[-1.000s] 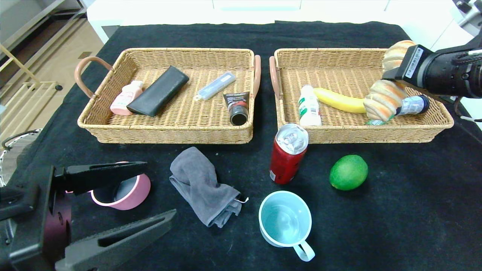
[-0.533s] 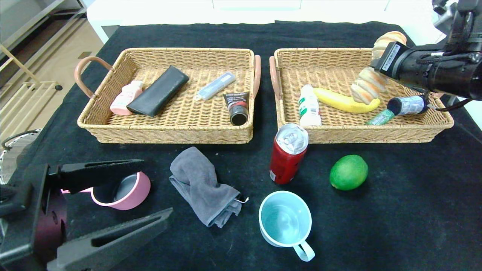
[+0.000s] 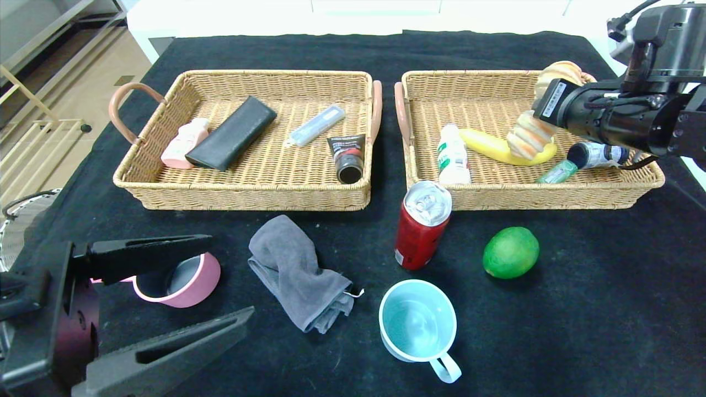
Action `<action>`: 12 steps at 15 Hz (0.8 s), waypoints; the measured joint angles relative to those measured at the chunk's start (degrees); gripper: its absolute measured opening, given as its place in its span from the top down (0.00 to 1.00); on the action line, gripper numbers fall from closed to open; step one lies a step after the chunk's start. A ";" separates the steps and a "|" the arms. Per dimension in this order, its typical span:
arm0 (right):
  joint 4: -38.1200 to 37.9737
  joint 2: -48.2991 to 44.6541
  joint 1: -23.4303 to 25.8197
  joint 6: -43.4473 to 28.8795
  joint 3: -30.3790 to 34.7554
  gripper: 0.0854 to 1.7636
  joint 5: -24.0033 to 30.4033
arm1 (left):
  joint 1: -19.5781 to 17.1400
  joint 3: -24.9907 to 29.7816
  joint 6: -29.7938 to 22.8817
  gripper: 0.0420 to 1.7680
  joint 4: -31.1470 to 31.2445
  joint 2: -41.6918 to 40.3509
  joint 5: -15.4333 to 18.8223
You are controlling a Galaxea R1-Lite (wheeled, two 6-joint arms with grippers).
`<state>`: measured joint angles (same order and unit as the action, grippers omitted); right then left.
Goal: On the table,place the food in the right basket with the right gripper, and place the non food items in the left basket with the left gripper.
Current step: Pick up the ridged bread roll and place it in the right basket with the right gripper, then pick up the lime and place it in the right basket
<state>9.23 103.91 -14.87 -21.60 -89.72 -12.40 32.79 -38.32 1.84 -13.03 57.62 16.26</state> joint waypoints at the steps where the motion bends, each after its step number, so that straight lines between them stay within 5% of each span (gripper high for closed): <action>1: -0.06 0.02 -0.01 0.33 0.00 0.74 0.00 | 0.00 0.00 0.00 0.03 -0.05 0.00 0.00; 6: -0.06 0.05 -0.22 0.72 0.04 0.40 0.00 | 0.00 0.00 0.00 0.03 -0.05 -0.02 0.00; 12: -0.16 -0.06 -0.74 0.77 0.34 0.20 0.00 | 0.00 0.00 0.00 0.03 -0.05 0.01 0.00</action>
<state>9.07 103.85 -15.62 -20.83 -89.38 -12.40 32.79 -38.32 1.84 -13.08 57.64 16.26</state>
